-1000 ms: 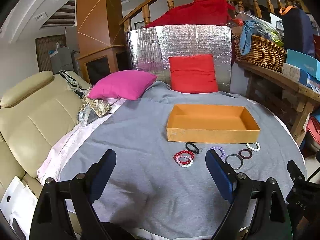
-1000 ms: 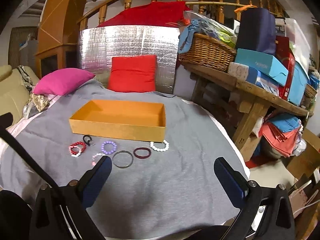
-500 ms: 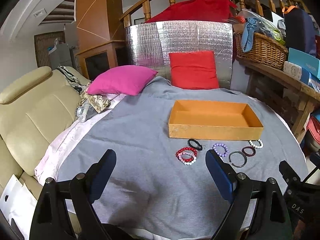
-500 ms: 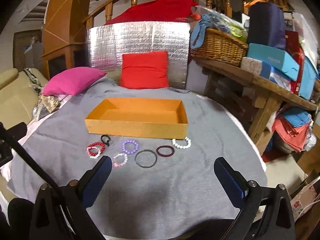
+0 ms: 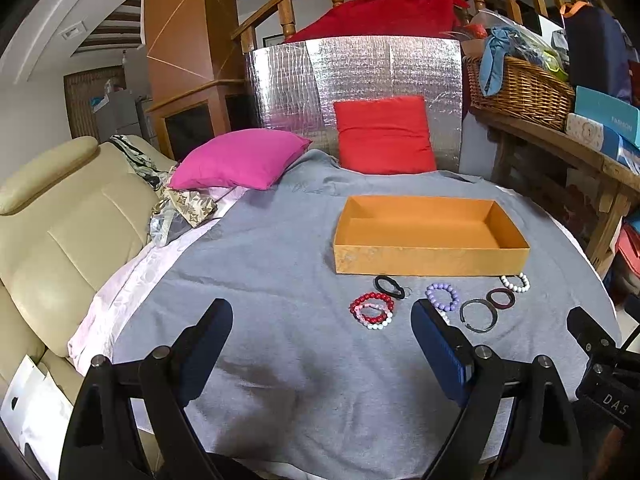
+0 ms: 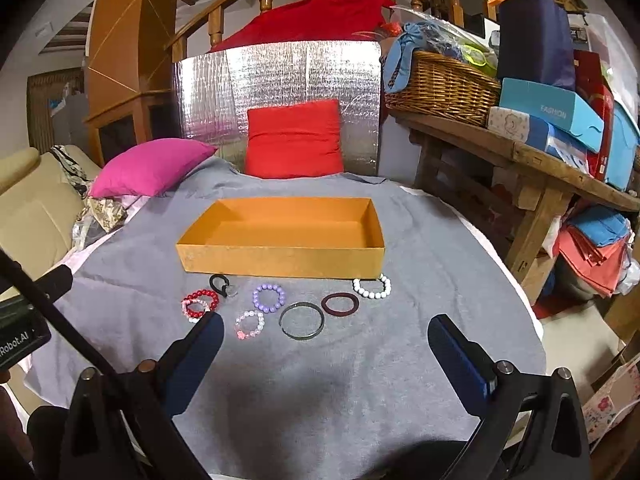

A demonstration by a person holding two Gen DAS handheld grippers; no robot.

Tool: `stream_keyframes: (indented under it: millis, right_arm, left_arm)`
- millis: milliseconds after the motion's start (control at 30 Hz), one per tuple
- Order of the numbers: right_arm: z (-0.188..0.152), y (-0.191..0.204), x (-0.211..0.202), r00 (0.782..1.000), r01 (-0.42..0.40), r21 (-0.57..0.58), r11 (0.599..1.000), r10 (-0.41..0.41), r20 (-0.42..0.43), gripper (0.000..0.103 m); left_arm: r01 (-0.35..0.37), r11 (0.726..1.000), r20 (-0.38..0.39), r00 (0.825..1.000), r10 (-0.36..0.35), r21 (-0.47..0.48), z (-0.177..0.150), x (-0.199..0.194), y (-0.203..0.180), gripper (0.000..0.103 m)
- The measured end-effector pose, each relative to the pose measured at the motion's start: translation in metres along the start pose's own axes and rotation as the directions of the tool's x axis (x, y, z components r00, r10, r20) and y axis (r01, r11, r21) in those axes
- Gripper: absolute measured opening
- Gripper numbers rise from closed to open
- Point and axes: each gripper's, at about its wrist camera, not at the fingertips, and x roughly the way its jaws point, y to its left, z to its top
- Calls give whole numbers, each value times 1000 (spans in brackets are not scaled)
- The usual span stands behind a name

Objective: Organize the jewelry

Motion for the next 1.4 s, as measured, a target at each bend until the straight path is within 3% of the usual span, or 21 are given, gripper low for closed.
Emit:
stream_keyframes:
  millis: [467, 867, 1000, 1200, 1333, 1400]
  right_arm:
    - [-3, -9, 22, 999, -4, 24, 1000, 5, -37, 103]
    - [-2, -18, 62, 997, -3, 32, 999, 6, -80, 103]
    - [-7, -32, 83, 994, -41, 40, 998, 45, -104, 103]
    - [-9, -79, 138, 973, -55, 110, 992, 78, -219, 103]
    - [-1, -102, 175, 956, -66, 205, 977, 121, -267, 96]
    - [3, -106, 193, 952, -63, 226, 972, 127, -280, 81]
  left_arm:
    - [14, 1000, -31, 999, -13, 19, -1, 24, -10, 91]
    - [25, 999, -78, 997, -21, 48, -6, 68, -23, 91]
    - [71, 996, -109, 992, -65, 59, -12, 95, -27, 91]
    - [162, 983, -160, 976, -146, 91, -19, 148, -32, 91]
    - [244, 969, -204, 951, -231, 40, -16, 182, -23, 91]
    - [227, 974, -223, 950, -218, 15, -19, 195, -16, 91]
